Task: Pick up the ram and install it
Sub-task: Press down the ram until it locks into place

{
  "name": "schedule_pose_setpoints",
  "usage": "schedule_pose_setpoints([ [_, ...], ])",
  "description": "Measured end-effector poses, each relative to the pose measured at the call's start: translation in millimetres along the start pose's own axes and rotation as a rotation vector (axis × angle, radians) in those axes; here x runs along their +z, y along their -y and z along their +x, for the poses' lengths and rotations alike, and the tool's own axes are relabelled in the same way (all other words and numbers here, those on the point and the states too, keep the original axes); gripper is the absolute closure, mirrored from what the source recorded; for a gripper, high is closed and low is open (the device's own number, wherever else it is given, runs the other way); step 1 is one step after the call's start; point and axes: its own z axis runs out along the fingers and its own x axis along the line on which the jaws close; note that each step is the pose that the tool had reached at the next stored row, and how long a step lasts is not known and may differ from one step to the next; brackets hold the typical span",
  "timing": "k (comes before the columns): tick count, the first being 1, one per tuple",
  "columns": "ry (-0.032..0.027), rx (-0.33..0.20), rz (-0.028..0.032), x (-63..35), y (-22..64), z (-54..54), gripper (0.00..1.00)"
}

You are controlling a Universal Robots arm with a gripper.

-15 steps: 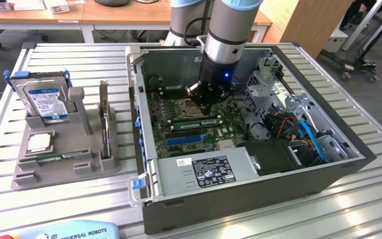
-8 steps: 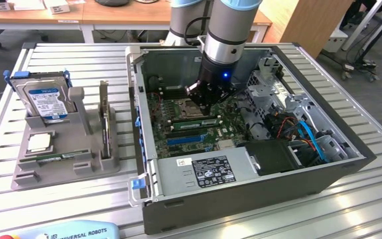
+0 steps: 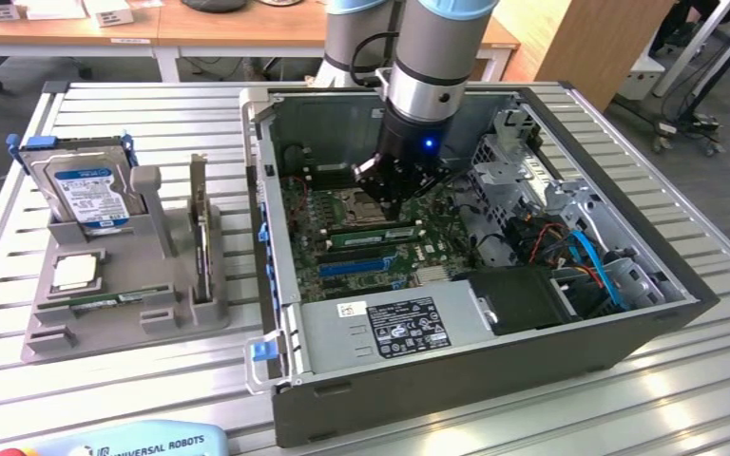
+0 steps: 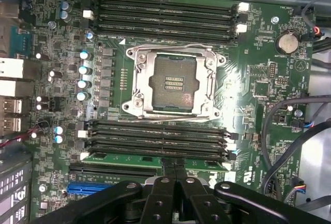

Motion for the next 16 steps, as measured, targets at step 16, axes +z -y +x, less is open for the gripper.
schedule_pose_setpoints([
  [16, 0.0008, 0.004, -0.0003, -4.9, -0.3, 1.9, 0.9],
])
